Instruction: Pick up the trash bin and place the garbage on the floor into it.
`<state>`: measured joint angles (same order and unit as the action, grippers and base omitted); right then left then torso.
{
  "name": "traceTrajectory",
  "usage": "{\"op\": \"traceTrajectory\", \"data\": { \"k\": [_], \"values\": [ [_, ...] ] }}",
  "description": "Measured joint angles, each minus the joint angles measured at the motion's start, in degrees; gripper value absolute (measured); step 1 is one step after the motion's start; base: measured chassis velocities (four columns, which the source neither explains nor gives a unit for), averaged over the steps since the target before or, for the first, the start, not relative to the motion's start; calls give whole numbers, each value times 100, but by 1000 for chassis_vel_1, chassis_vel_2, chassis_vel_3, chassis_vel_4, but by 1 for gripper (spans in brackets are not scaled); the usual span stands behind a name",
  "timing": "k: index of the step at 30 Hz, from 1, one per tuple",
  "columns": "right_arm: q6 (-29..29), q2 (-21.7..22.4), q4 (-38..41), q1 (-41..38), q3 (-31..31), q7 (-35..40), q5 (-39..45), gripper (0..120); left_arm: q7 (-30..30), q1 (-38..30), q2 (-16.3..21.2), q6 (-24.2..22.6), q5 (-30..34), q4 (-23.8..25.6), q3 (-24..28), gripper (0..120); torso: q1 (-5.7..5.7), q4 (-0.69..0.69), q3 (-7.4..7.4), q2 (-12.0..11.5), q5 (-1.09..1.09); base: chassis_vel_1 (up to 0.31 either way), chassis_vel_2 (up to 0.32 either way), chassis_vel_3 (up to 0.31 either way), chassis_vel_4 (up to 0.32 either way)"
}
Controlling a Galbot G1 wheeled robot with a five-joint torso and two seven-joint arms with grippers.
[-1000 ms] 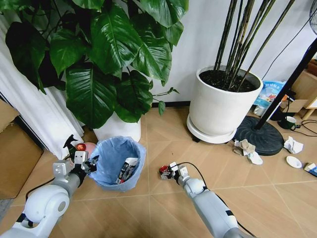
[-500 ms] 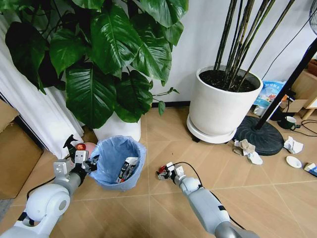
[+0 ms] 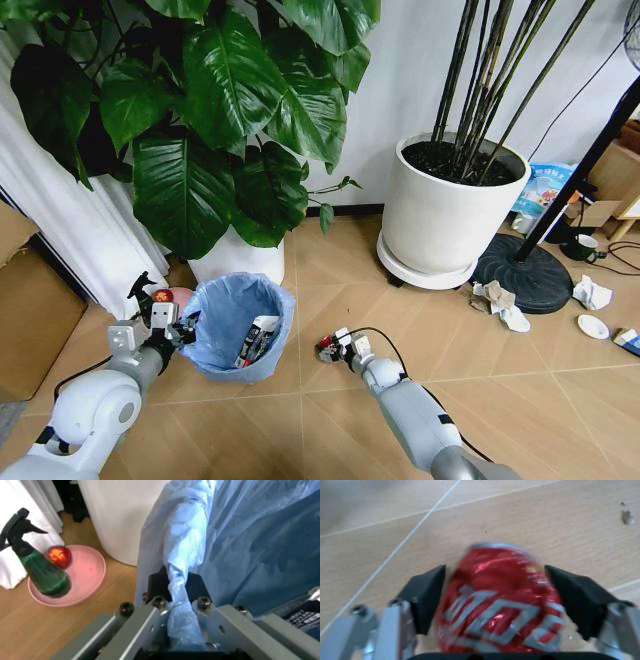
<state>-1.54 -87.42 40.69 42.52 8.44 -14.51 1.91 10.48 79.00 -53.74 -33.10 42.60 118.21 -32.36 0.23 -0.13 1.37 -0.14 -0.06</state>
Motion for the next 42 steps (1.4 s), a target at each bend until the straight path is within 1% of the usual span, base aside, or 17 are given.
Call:
{"op": "traceTrajectory", "data": {
  "k": [2,3,4,5,7,9,22,27,29,31,33,34,35,37,39,40,42],
  "values": [
    [0,-1,6,4,-6,1,0,66,0,-1,2,0,2,0,-1,0,0,-1,0,0,0,0,0,0,0],
    [-2,0,18,13,-9,7,-1,57,0,-2,8,1,5,0,-12,0,0,-1,0,0,0,0,0,0,0],
    [-2,0,18,13,-9,7,-1,57,0,-2,8,1,5,0,-12,0,0,-1,0,0,0,0,0,0,0],
    [-2,1,25,16,-11,11,-1,53,0,-2,9,1,6,0,-16,0,0,0,0,0,0,0,0,0,0],
    [-3,3,32,20,-12,14,-1,52,0,-1,10,2,7,0,-17,0,0,0,0,0,0,0,0,0,0],
    [-10,23,75,46,-17,19,1,45,0,0,9,4,7,3,-18,0,0,0,0,0,0,0,0,0,0],
    [-49,153,373,261,-32,64,28,45,0,8,7,12,6,21,-7,0,0,0,0,0,1,0,0,0,0],
    [-100,288,697,392,-48,118,74,44,6,23,9,12,4,38,-7,0,0,-2,1,0,1,0,0,0,0],
    [-133,376,955,454,-45,137,150,43,30,29,3,13,3,54,1,0,0,0,1,0,1,0,0,0,0],
    [-144,403,1023,473,-45,141,174,43,36,31,2,13,3,58,3,0,0,0,1,0,1,0,0,0,0],
    [-169,494,1255,533,-44,173,254,43,49,44,-1,14,2,68,4,0,0,-1,1,0,1,0,0,0,0],
    [-230,584,1506,602,-50,200,358,43,57,60,-6,14,0,73,3,0,0,-1,1,0,1,0,0,0,0],
    [-230,584,1506,602,-50,200,358,43,57,60,-6,14,0,73,3,0,0,-1,1,0,1,0,0,0,0],
    [-305,669,1790,689,-64,234,484,43,61,76,-13,14,-6,80,1,0,0,-1,1,0,1,0,0,0,0],
    [-426,841,2412,877,-66,276,674,43,65,104,-21,14,-15,99,0,0,0,0,1,0,1,0,0,0,0],
    [-426,841,2412,877,-66,276,674,43,65,104,-21,14,-15,99,0,0,0,0,1,0,1,0,0,0,0],
    [-476,939,2831,975,-36,289,783,43,69,117,-21,11,-19,113,0,0,0,0,1,0,2,0,0,0,0]
  ]
}}
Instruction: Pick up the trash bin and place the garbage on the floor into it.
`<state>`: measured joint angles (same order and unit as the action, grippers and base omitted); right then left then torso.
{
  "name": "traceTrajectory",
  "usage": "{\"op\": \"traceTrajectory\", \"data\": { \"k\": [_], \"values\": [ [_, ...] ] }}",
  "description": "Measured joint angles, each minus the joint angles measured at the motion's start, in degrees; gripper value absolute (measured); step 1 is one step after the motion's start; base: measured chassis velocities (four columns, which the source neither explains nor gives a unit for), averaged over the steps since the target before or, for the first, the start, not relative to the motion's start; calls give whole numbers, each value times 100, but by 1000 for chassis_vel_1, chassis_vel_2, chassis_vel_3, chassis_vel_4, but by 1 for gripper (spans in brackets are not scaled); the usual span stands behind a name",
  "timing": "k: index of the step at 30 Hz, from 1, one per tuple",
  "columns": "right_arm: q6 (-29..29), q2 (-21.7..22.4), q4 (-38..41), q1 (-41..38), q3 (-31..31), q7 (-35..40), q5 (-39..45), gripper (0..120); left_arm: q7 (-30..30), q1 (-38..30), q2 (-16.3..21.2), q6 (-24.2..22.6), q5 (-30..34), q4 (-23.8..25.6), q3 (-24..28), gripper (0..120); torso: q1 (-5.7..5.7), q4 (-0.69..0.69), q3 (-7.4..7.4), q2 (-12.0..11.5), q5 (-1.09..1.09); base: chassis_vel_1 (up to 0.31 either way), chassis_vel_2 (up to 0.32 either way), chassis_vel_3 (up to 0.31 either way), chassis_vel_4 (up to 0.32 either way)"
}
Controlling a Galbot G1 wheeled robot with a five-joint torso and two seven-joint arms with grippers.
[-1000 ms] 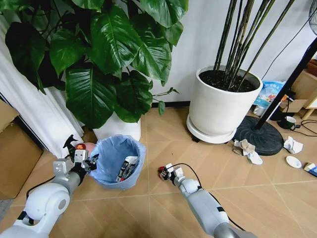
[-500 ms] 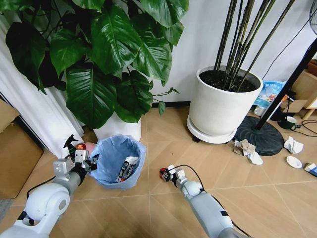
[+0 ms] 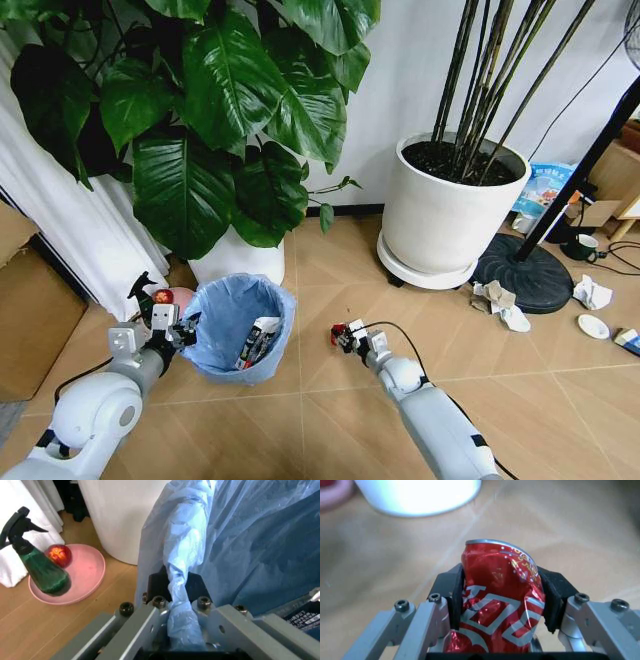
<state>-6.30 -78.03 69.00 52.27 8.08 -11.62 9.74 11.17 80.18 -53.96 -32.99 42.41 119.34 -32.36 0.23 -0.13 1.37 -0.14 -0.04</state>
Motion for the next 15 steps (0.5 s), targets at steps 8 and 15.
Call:
{"op": "traceTrajectory", "data": {
  "k": [8,15],
  "values": [
    [-28,199,993,-35,160,48,393,43,29,56,31,-42,-3,30,10,0,0,0,0,0,0,0,0,0,0],
    [-293,401,1981,-233,124,127,1091,43,63,-53,139,-93,108,-51,123,0,0,0,0,0,0,0,0,0,0]
  ]
}}
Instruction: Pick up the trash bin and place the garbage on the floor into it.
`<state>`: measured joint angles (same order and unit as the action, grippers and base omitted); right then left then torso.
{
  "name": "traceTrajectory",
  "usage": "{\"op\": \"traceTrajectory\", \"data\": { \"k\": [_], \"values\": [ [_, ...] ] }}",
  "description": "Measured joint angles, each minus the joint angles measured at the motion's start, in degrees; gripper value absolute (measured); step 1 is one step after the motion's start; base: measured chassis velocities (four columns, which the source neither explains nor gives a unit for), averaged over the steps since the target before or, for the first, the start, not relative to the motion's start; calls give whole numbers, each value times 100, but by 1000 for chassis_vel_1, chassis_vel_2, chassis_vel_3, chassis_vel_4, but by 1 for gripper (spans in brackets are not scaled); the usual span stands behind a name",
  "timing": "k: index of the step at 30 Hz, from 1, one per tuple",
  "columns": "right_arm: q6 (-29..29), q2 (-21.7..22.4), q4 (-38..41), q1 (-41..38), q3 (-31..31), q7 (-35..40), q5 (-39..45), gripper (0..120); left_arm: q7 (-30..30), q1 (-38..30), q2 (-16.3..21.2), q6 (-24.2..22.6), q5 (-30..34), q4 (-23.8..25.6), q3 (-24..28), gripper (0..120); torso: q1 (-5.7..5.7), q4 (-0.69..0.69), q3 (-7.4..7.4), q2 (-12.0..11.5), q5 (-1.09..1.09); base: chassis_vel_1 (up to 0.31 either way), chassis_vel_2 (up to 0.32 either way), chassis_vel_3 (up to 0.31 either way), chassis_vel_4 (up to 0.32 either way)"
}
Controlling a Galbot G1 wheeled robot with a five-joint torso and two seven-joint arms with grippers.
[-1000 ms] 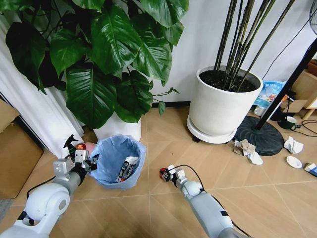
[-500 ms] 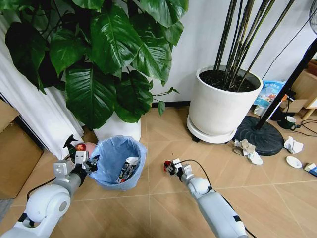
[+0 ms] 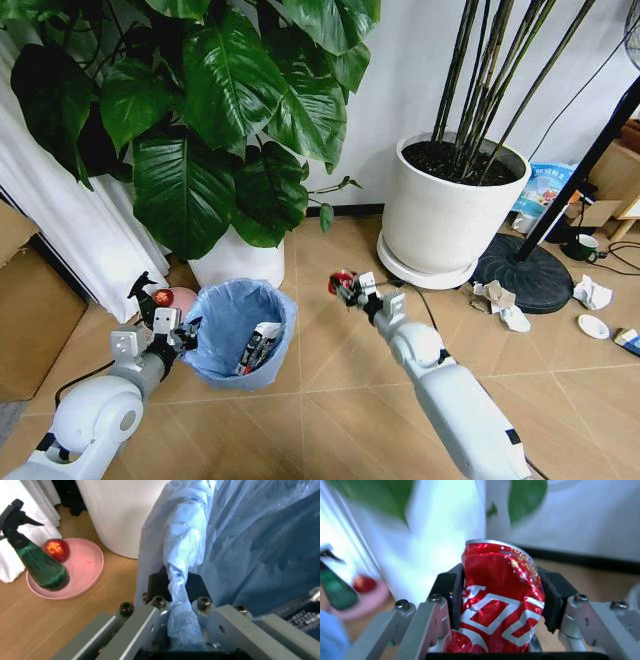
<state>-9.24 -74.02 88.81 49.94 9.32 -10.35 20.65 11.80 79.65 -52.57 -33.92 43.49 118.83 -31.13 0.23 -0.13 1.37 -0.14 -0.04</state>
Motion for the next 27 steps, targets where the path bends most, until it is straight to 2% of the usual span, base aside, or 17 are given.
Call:
{"op": "traceTrajectory", "data": {
  "k": [11,22,27],
  "values": [
    [-490,371,1350,-748,-508,85,1140,43,-91,-698,271,-112,262,-433,265,0,0,0,0,0,-2,0,0,0,0],
    [-729,342,1659,-1026,-1289,195,1498,43,-56,-1439,358,-219,552,-708,687,0,0,-1,0,0,-1,0,0,0,0],
    [-727,345,1591,-970,-1591,196,1470,43,-16,-1495,356,-231,580,-713,754,0,0,0,0,0,-1,0,0,0,0]
  ]
}}
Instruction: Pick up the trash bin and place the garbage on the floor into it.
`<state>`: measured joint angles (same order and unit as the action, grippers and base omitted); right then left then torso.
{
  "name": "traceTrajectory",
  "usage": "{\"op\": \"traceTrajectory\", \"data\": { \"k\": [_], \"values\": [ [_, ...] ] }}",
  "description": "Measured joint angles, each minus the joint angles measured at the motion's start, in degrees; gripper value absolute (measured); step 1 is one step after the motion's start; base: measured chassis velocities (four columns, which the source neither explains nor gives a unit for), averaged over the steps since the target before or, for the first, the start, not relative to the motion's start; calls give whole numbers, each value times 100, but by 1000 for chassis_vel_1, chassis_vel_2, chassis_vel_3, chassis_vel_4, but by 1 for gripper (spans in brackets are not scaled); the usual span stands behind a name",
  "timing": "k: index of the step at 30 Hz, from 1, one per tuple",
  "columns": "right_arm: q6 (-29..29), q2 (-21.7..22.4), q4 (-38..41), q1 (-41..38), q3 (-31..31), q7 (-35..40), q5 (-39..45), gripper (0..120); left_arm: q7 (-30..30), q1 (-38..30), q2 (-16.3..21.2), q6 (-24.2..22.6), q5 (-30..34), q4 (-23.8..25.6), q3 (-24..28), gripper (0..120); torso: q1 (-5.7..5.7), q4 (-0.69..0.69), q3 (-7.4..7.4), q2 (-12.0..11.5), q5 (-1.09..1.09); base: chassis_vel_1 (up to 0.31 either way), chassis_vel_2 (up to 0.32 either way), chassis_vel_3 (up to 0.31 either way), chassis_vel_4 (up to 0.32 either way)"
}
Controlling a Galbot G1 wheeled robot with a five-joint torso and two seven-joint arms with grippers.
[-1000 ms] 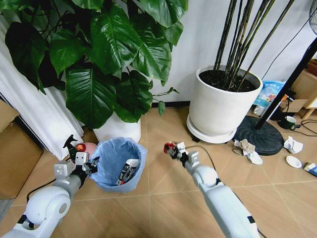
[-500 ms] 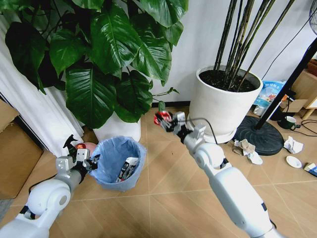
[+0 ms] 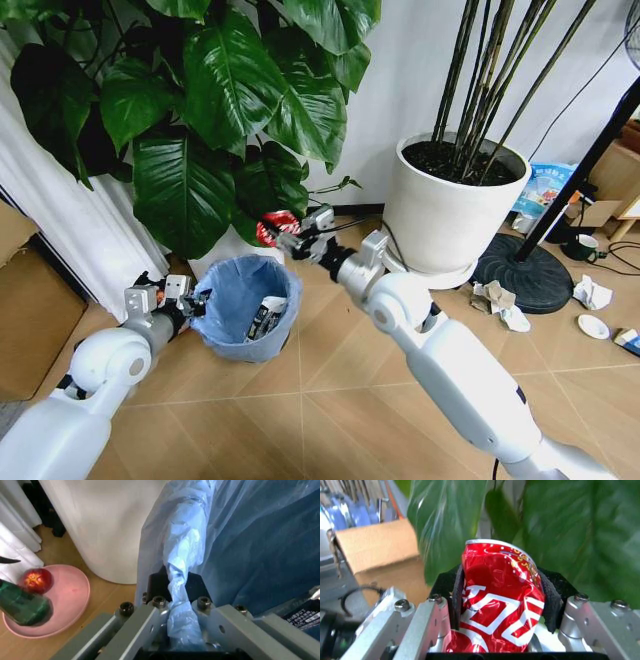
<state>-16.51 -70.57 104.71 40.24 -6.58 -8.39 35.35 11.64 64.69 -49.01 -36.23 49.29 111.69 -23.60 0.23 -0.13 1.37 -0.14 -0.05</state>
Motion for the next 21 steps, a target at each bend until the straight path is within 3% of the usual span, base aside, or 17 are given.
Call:
{"op": "traceTrajectory", "data": {
  "k": [9,16,19,21],
  "values": [
    [19,-72,-216,4,-435,90,-166,43,6,36,4,1,-12,26,-16,0,0,0,0,0,0,0,0,0,0],
    [18,-41,-237,37,-632,209,-226,66,18,51,-15,9,-23,57,-33,0,0,0,0,0,0,0,0,0,0],
    [18,-46,-259,29,-658,213,-234,81,28,76,4,16,-24,84,-59,0,0,0,0,0,0,0,0,0,0],
    [19,-50,-261,25,-660,215,-236,84,28,82,7,16,-24,87,-64,0,0,0,0,0,0,0,0,0,0]
  ]
}}
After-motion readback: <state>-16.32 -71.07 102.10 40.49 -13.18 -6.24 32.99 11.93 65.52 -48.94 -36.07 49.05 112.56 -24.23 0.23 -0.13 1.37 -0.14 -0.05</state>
